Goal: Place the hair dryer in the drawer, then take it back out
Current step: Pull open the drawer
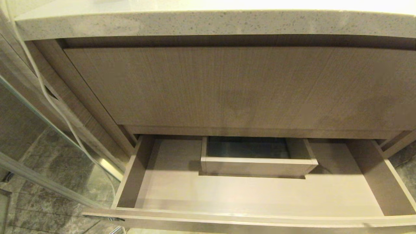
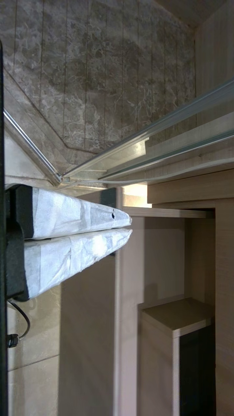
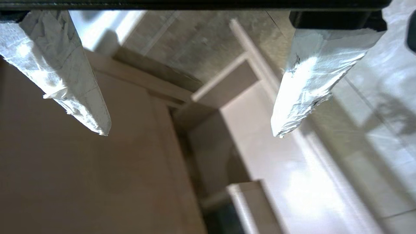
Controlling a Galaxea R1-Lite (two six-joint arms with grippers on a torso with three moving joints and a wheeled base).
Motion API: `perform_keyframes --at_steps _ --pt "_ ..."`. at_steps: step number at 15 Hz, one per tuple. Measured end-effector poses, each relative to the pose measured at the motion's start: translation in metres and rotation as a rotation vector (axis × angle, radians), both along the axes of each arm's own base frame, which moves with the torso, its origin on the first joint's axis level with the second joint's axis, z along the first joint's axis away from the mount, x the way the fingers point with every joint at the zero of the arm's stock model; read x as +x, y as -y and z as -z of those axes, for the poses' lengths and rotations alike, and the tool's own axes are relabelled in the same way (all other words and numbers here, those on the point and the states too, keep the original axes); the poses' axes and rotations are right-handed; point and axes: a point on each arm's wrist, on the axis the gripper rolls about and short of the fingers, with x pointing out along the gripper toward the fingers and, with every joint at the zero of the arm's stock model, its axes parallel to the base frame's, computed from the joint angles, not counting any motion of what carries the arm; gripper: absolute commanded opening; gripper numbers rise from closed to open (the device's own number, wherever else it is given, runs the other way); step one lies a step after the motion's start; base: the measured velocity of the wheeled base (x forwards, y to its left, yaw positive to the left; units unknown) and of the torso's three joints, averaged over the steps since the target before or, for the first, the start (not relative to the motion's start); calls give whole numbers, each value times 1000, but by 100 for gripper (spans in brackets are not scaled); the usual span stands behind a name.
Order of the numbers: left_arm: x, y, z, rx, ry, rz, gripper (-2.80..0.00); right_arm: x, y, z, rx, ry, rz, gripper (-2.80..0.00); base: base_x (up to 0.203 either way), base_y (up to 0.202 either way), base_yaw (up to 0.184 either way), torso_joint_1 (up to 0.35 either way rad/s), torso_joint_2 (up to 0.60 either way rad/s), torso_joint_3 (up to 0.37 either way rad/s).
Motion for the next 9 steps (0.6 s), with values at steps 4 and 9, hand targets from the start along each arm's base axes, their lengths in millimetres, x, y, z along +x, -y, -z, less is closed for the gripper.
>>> perform_keyframes --at_steps 4,9 --pt "0 0 0 0 0 0 -280 -5 2 -21 6 85 46 -280 0 0 0 0 0 0" --pt "0 0 0 0 0 0 -280 0 2 -86 70 275 105 -280 0 0 0 0 0 0"
